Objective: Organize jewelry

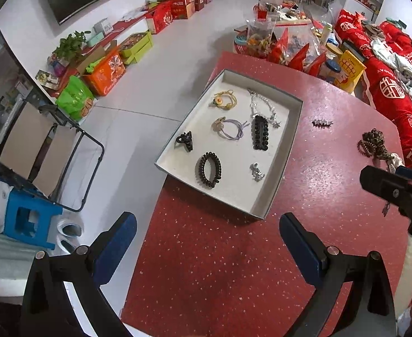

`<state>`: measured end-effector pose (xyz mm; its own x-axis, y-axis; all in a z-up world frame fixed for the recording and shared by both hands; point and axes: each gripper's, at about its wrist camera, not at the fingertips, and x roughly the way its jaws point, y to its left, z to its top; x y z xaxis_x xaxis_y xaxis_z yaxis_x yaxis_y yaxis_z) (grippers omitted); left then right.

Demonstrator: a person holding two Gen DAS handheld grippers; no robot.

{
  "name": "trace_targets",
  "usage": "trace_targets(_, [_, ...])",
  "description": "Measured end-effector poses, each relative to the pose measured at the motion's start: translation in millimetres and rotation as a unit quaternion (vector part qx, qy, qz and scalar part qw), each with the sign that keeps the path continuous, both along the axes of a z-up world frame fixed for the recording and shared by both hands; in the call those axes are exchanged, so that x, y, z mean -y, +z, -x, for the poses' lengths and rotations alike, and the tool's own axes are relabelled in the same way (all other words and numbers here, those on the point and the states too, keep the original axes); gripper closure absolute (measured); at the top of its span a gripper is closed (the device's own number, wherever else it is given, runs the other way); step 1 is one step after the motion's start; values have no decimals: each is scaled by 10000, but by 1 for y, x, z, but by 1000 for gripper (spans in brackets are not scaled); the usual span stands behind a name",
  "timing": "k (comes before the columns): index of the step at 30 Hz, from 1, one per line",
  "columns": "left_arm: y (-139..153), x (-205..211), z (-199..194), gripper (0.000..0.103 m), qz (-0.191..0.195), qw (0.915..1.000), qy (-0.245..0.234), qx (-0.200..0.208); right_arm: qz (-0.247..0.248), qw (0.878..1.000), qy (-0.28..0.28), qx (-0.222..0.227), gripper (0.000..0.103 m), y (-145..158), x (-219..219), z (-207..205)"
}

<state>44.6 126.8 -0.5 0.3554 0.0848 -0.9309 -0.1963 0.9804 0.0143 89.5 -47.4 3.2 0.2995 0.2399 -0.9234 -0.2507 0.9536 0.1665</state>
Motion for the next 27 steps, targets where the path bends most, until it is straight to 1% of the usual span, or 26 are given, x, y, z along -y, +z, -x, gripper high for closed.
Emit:
trace_targets(4, [13, 3, 7, 1, 0, 10000, 36, 29, 63, 9998, -104, 130, 0, 15, 5, 3])
trace_targets(7, [22, 8, 11, 1, -51, 10000, 27, 51, 202, 9992, -73, 335, 0, 27, 4, 10])
trace_targets(11, [30, 12, 16, 1, -25, 10000, 33, 77, 289, 9982, -6, 518, 0, 38, 1, 17])
trace_targets(17, [36, 13, 19, 1, -54, 9999, 74, 105, 355, 9974, 43, 631, 0, 45, -1, 18])
trace_targets(27, [37, 9, 19, 1, -68, 9998, 152, 124, 382, 9972, 27, 649, 0, 47, 1, 16])
